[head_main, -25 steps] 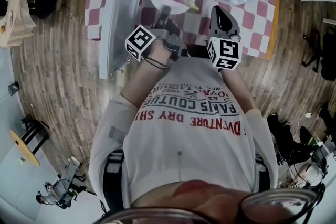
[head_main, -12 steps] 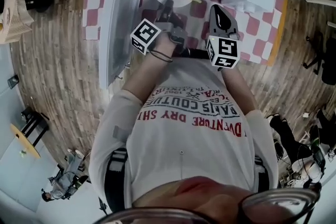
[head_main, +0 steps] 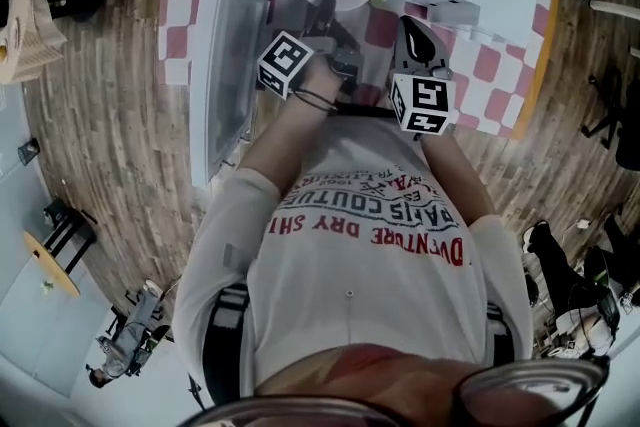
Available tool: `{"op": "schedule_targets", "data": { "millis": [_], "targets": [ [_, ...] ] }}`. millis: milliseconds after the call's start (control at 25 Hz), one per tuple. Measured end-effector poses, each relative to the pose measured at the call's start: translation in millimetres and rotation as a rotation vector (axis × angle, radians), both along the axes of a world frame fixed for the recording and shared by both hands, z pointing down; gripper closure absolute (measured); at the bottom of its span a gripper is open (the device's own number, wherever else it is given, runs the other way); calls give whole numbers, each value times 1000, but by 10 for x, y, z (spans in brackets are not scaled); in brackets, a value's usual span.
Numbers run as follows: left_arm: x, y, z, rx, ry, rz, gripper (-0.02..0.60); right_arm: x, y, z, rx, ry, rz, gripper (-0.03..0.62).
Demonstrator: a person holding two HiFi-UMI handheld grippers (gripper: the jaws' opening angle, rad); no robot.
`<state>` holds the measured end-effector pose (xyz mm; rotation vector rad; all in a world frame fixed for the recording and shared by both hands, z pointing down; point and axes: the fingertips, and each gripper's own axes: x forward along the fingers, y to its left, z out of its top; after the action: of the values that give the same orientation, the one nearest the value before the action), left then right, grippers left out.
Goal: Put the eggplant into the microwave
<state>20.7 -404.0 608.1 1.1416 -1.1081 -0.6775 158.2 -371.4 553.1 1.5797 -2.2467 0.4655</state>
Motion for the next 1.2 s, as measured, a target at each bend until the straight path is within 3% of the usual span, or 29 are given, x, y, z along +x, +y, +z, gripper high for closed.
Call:
{"op": "schedule_targets", "data": {
  "millis": [280,1000,1200],
  "targets": [
    [44,-195,53,1,-43,-6,548,-59,-42,65,-22,-12,-31,568],
    [102,-342,97,-30,-32,-26,546,-39,-231,35,-23,-22,-52,568],
    [90,-359,49,-31,-61,-11,545,-80,-240,19,-17,-29,-60,568]
  ]
}}
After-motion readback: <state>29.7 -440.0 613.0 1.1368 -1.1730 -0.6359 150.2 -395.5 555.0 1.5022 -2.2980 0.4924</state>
